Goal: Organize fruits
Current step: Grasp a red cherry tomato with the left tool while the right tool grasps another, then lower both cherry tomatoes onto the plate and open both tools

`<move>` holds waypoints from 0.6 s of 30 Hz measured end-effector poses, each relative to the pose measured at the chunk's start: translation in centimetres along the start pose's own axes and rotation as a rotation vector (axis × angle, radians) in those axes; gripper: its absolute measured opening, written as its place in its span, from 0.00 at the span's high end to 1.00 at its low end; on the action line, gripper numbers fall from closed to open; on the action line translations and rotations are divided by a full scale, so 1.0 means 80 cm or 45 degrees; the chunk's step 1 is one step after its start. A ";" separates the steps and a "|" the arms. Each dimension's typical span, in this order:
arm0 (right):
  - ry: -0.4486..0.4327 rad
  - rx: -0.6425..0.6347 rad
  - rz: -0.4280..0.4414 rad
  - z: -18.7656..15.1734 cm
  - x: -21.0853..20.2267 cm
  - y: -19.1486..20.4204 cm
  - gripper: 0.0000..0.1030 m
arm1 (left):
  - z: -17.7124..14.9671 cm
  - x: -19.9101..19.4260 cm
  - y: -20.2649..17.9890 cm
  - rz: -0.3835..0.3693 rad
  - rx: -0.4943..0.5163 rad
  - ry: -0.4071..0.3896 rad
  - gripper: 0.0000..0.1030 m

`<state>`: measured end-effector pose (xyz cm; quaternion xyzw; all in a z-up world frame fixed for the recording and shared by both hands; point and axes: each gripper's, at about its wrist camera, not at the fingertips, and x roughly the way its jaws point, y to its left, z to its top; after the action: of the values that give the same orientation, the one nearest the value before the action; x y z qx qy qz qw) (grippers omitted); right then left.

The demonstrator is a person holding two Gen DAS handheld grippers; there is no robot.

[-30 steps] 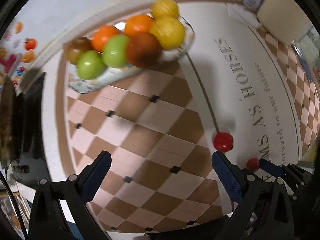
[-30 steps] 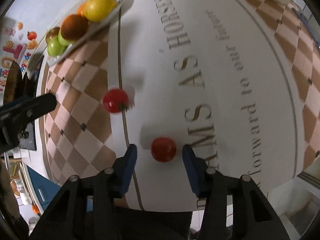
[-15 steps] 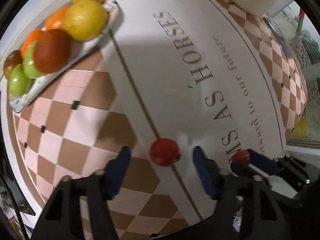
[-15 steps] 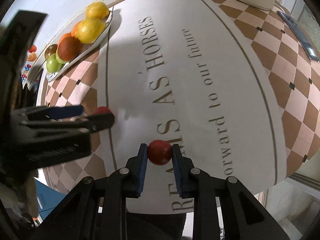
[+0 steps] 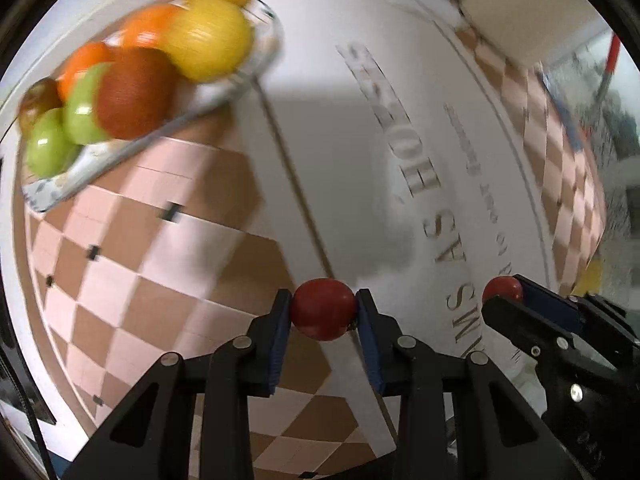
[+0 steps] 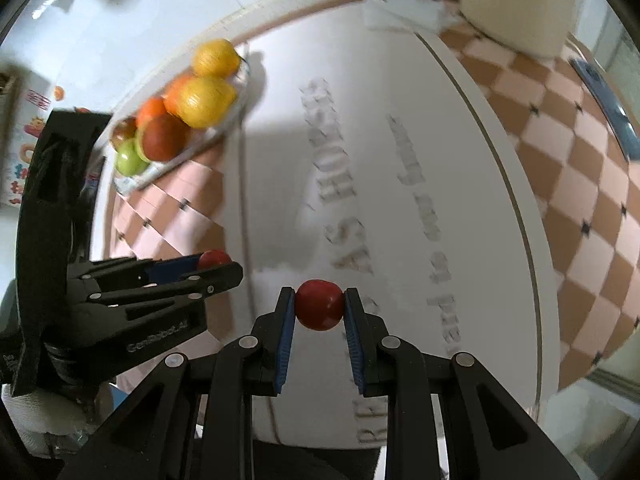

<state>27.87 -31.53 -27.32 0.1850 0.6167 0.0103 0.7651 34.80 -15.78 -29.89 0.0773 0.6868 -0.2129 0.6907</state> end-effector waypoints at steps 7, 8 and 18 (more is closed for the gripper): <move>-0.057 -0.137 0.181 0.055 0.011 0.086 0.74 | 0.012 -0.097 0.108 -0.055 -0.255 -0.178 0.71; -0.060 -0.154 0.211 0.063 0.018 0.102 0.74 | 0.014 -0.113 0.129 -0.053 -0.299 -0.209 0.71; -0.018 -0.235 0.420 0.123 0.115 0.250 0.74 | 0.050 -0.116 0.292 -0.115 -0.658 -0.264 0.71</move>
<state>43.68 -13.35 -28.41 0.2129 0.5690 0.1908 0.7710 48.15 5.33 -24.90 -0.1541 0.6468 -0.0682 0.7438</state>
